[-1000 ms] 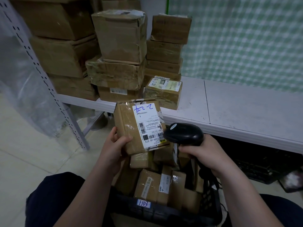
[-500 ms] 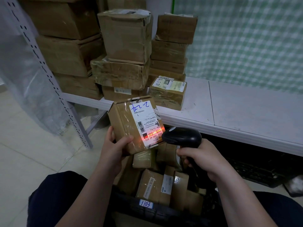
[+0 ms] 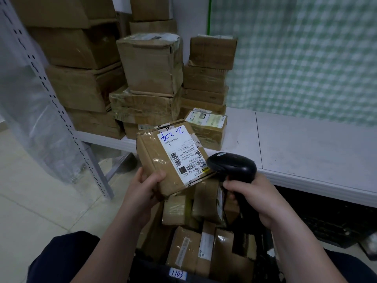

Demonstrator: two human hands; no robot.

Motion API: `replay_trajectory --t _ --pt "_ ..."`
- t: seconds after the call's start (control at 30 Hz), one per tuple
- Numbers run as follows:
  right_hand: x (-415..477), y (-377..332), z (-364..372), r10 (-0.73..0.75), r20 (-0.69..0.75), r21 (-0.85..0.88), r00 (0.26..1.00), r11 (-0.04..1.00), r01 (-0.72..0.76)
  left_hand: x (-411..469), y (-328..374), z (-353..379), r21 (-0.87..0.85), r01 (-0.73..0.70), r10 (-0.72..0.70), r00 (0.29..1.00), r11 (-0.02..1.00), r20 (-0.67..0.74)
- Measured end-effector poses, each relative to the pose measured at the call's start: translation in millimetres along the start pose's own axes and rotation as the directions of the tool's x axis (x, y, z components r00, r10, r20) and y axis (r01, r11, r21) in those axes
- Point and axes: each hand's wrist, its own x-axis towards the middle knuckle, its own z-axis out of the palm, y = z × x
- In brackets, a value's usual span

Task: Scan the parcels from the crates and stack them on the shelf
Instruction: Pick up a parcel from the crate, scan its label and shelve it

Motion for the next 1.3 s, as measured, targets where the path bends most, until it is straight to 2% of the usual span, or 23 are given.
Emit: replay_trajectory --t 0.23,0.57,0.77,0.97,1.13,1.3 --pt "4.4 -44.3 -16.2 -0.153 -0.051 0.08 0.987 0.984 0.157 1.1 43.8 31.1 -0.041 -0.068 0.072 0.992 0.997 0.107" --pt "14.7 -115.2 -43.7 -0.292 -0.188 0.155 0.938 0.934 0.322 8.3 131.0 87.9 0.088 -0.24 0.23 0.966 0.967 0.119" --pt "23.7 -161.4 -54.1 -0.357 -0.203 0.078 0.912 0.922 0.379 15.4 191.1 104.6 0.144 -0.359 0.351 0.933 0.922 0.077" --pt "40.7 -196.3 -40.8 -0.408 -0.168 -0.124 0.897 0.912 0.392 31.1 258.9 106.2 -0.029 -0.235 0.233 0.97 0.971 -0.065" --pt "56.1 -224.6 -26.7 -0.455 -0.186 -0.175 0.871 0.887 0.426 58.9 288.1 111.2 -0.108 -0.201 0.181 0.969 0.974 -0.169" --pt "72.0 -244.2 -18.6 -0.496 -0.171 -0.276 0.852 0.854 0.442 83.5 300.5 124.9 -0.128 -0.138 0.116 0.98 0.982 -0.161"
